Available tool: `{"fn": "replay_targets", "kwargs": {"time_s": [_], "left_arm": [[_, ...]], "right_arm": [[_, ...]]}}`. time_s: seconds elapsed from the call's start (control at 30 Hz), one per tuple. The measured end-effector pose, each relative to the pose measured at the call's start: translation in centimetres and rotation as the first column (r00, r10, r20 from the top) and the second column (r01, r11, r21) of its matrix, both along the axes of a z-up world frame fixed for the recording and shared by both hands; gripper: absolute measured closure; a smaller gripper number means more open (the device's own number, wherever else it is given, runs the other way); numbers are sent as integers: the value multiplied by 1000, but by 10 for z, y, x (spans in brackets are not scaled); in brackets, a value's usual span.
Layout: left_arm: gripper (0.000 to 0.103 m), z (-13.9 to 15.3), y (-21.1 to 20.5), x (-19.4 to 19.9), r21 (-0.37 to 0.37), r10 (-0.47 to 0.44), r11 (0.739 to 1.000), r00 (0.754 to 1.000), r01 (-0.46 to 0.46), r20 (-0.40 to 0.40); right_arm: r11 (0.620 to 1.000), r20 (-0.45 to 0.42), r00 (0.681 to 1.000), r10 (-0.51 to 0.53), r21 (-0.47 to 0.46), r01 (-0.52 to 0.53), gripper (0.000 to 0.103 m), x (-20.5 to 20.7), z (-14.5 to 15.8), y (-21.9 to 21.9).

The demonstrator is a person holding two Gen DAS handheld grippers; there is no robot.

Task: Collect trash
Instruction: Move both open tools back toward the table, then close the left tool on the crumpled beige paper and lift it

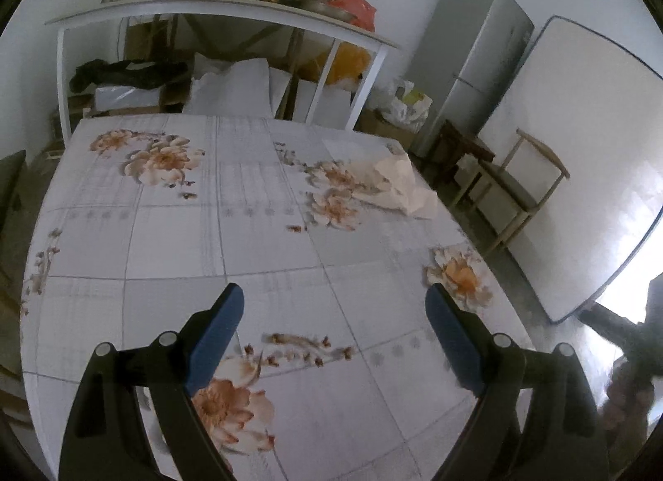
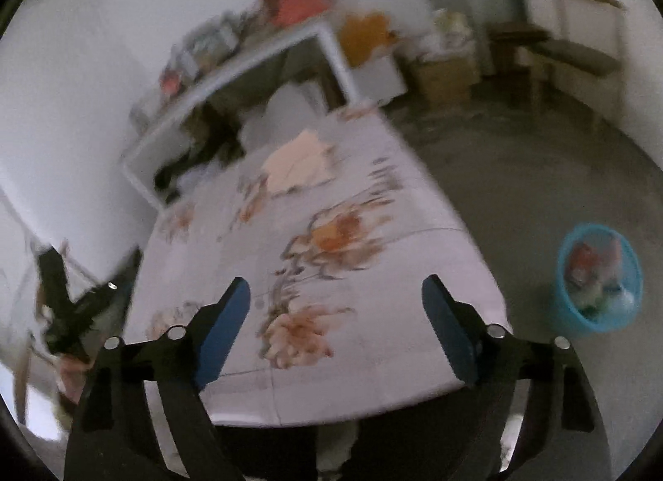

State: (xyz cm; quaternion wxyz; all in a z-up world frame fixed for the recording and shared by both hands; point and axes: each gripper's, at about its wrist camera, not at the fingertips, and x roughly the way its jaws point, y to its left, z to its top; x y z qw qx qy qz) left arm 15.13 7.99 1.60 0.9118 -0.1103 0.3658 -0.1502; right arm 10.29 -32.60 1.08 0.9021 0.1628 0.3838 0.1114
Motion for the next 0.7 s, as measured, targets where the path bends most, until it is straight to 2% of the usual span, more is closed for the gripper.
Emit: {"fn": "replay_targets", "kwargs": {"time_s": [0.07,0.13,0.23,0.33,0.4,0.5,0.57,0.7], "left_arm": [[16,4,0,-2,7,-12,1000,1000,12,3],[16,9,0,2,9,-20,1000,1000,20,3],[16,21,-7,19,23,-36,999,999,36,3],[16,28,-21,43,49,-49,998,999,49,2],[16,29,-32,61,55,-64,996,998,65,-9],[16,24,-51,100,3,-92,996,994,93,-60],[16,18,-66,127,-1,-105,994,992,105,-76],[16,4,-107,176,62,-177,981,980,183,-93]], "right_arm": [[998,-20,999,47,-45,-48,31,23,-7,24],[995,-64,995,73,-61,-77,38,49,-21,39],[998,-105,993,55,-5,-56,49,69,-37,36],[998,-109,993,44,46,-39,51,81,-41,27],[998,-113,992,63,36,-60,51,90,-44,28],[997,-140,987,83,11,-83,57,104,-52,30],[995,-147,985,91,-12,-94,59,108,-54,30],[993,-135,985,111,-34,-116,63,108,-59,31]]}}
